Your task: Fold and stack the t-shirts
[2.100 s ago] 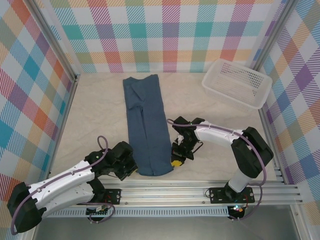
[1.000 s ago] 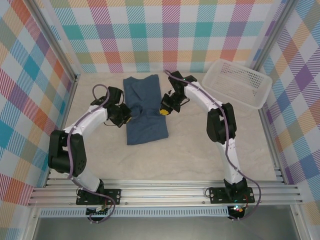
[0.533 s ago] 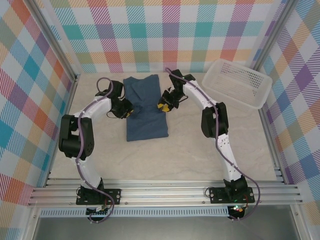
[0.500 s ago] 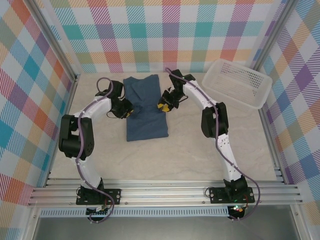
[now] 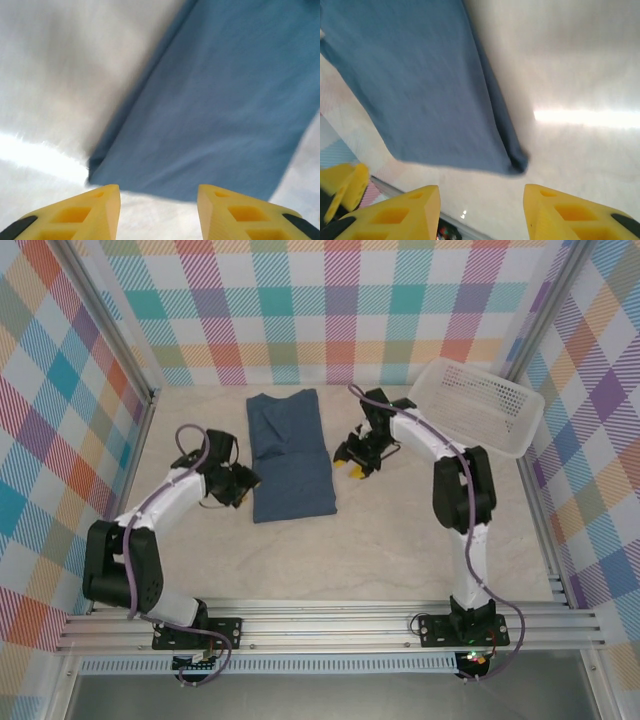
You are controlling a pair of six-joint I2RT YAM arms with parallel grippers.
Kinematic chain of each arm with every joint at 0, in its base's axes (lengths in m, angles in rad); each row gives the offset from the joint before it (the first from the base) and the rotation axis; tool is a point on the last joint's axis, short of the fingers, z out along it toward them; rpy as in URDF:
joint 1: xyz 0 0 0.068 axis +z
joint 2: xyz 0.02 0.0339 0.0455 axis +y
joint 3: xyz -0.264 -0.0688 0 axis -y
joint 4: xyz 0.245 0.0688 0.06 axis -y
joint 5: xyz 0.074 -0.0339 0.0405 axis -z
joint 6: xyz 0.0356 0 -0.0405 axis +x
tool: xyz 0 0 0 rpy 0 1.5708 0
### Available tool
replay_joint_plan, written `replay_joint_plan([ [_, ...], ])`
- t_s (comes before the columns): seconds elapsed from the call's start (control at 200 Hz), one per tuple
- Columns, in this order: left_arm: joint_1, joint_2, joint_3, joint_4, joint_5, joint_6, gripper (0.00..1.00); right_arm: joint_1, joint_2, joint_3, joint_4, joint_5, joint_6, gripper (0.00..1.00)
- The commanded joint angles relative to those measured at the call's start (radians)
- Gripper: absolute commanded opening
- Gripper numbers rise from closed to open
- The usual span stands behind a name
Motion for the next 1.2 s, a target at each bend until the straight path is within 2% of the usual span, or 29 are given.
replay_joint_plan([
  [0.0,-0.008,-0.040,-0.131,0.074,0.058,-0.153,0.49,0.047,-0.052,-0.154,0.190,-0.082,0.086,0.48],
  [0.135,-0.007,0.037,-0.181,0.210,0.139,-0.217,0.50,0.064,-0.021,-0.219,0.236,-0.115,0.103,0.45],
  [0.345,-0.007,0.097,-0.147,0.240,0.106,-0.208,0.47,0.081,0.032,-0.208,0.208,-0.101,0.105,0.42],
  [0.57,-0.008,0.125,-0.098,0.257,0.076,-0.178,0.44,0.091,0.113,-0.139,0.148,-0.009,0.074,0.37],
  [0.745,-0.009,0.090,-0.078,0.251,0.060,-0.151,0.42,0.094,0.151,-0.086,0.129,0.012,0.081,0.25],
  [0.965,0.000,-0.039,-0.119,0.206,0.005,-0.142,0.43,0.102,0.134,-0.090,0.148,0.023,0.119,0.00],
  [1.195,0.021,0.042,-0.123,0.246,0.049,-0.139,0.39,0.102,0.129,-0.084,0.131,0.019,0.116,0.00],
])
